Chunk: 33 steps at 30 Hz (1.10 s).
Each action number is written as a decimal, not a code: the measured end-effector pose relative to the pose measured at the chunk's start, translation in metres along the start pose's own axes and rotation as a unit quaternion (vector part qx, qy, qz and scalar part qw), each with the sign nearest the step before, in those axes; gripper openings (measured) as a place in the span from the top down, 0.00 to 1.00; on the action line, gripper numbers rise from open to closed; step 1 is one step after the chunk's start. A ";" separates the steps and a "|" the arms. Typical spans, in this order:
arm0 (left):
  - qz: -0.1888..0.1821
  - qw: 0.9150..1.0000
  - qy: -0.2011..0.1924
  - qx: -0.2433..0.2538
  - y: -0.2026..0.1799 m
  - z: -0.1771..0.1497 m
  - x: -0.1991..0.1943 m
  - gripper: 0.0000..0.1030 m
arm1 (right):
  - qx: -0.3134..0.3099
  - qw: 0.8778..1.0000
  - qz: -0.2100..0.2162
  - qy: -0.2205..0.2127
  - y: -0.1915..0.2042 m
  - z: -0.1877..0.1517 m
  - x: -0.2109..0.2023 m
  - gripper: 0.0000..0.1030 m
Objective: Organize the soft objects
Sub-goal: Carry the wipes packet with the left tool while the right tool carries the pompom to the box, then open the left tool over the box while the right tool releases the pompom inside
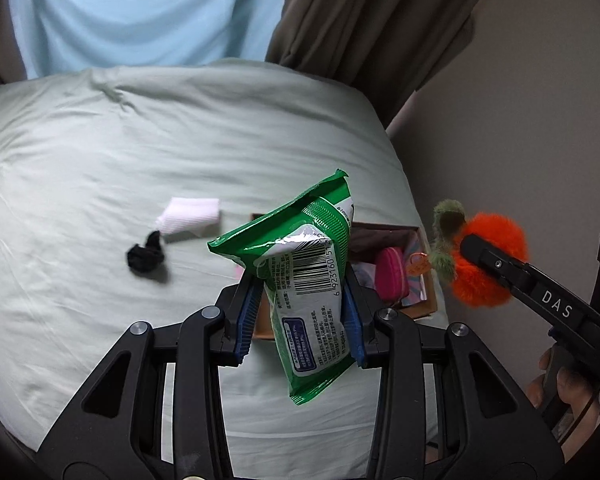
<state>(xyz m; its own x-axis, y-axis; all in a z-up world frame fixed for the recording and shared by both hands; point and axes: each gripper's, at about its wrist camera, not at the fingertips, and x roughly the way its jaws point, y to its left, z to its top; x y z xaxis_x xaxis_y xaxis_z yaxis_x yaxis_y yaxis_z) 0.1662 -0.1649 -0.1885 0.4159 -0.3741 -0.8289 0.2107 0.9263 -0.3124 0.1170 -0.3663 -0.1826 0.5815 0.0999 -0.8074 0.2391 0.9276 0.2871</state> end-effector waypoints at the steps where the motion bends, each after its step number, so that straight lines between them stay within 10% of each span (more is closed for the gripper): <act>1: 0.003 1.000 0.007 0.000 -0.008 -0.001 0.010 0.67 | -0.001 1.000 -0.001 0.006 -0.010 0.004 0.006 0.66; 27: 0.116 0.968 0.209 0.080 -0.049 -0.028 0.246 0.67 | -0.012 0.979 0.036 0.199 -0.111 0.019 0.219 0.66; 29: 0.109 0.967 0.215 0.081 -0.050 -0.027 0.248 0.60 | -0.006 0.977 0.032 0.211 -0.113 0.019 0.228 0.61; 31: 0.119 0.964 0.219 0.093 -0.053 -0.029 0.248 0.05 | -0.005 0.977 0.032 0.213 -0.113 0.019 0.233 0.50; 33: 0.140 0.963 0.207 0.105 -0.055 -0.031 0.243 0.00 | 0.001 0.977 0.041 0.208 -0.115 0.019 0.231 0.03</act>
<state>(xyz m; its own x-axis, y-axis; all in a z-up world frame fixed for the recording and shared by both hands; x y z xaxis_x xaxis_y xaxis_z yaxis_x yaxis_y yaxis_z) 0.2282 -0.3052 -0.3876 0.1033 -0.0213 -0.9944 0.3335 0.9426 0.0145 0.2382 -0.4569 -0.3921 0.2332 0.3120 -0.9210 0.2071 0.9094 0.3606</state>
